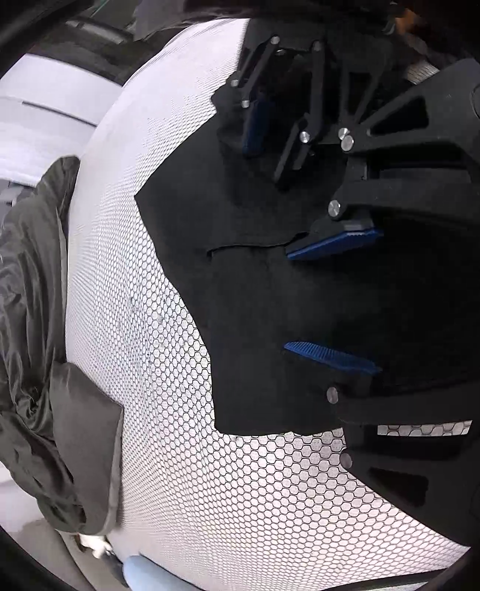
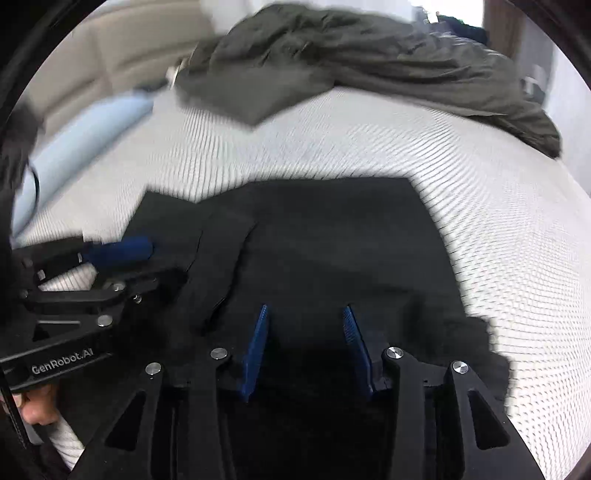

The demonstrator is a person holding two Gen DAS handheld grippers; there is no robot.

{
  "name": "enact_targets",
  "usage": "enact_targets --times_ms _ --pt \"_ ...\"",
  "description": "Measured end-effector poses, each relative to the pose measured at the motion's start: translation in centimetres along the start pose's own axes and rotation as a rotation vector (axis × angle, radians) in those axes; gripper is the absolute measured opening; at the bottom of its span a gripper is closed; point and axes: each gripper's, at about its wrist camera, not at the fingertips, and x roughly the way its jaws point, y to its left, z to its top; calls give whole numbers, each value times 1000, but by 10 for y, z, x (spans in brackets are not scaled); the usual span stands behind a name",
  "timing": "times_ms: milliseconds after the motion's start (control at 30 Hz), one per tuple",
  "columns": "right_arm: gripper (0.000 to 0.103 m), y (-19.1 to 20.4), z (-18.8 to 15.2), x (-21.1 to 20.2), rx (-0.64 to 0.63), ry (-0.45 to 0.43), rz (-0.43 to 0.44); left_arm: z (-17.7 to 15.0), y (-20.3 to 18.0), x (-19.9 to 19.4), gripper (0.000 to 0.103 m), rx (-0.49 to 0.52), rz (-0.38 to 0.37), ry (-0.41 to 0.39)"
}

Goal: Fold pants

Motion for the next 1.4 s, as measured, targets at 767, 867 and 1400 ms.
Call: enact_targets --times_ms 767,867,1400 --pt "56 -4 3 -16 4 -48 -44 -66 4 -70 44 5 -51 -46" --pt "56 16 4 -33 52 -133 132 -62 -17 -78 46 61 -117 -99" --pt "57 -47 -8 -8 248 -130 211 -97 93 -94 53 -166 -79 -42"
